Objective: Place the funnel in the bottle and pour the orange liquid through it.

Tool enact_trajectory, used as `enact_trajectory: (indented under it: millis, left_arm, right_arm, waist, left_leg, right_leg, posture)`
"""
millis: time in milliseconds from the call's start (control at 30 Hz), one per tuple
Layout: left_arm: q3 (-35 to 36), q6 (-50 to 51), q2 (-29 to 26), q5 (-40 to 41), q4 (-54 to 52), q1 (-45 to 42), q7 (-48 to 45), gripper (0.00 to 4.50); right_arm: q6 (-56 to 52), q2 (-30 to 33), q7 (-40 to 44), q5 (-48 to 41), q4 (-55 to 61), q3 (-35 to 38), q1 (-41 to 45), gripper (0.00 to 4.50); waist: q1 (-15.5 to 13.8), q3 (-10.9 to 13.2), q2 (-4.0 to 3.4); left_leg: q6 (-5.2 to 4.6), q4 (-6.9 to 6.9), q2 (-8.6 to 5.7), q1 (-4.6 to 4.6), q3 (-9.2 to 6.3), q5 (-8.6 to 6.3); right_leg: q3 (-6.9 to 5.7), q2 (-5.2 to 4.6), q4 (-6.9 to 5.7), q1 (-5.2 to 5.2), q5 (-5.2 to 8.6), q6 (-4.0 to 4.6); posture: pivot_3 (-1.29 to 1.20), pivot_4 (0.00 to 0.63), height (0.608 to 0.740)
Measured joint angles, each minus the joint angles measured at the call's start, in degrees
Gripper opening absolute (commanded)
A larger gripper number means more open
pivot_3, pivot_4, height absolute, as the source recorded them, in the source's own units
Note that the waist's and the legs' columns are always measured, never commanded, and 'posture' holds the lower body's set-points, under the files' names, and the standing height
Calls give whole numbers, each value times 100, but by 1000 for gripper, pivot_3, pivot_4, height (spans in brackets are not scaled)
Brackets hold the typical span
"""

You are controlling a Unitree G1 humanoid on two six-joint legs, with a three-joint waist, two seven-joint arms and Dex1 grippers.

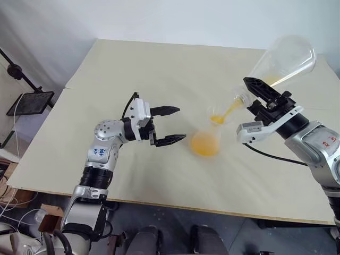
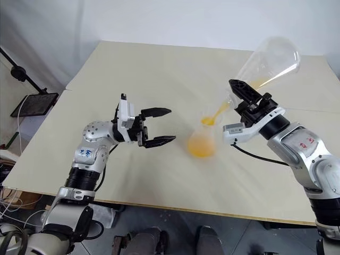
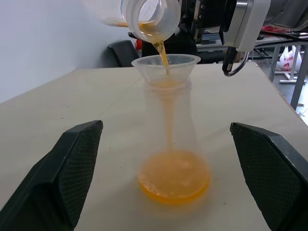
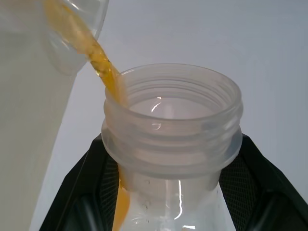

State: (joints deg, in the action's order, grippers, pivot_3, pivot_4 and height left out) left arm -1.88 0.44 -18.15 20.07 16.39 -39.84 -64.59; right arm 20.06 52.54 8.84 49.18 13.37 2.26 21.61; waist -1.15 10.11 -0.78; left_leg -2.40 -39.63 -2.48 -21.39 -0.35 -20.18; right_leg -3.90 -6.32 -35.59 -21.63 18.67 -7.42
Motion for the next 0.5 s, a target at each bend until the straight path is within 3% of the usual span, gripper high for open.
enact_trajectory:
  millis: [500]
  left_arm:
    - [0, 0, 19, 3, 0, 0, -1, 4500]
  right_arm:
    - [12, 0, -60, 57, 0, 0, 0, 2424]
  waist:
    - [0, 0, 0]
  left_leg:
    - [0, 0, 0, 0, 0, 0]
  right_leg:
    - [0, 0, 0, 0, 0, 0]
  posture:
    - [0, 150, 740]
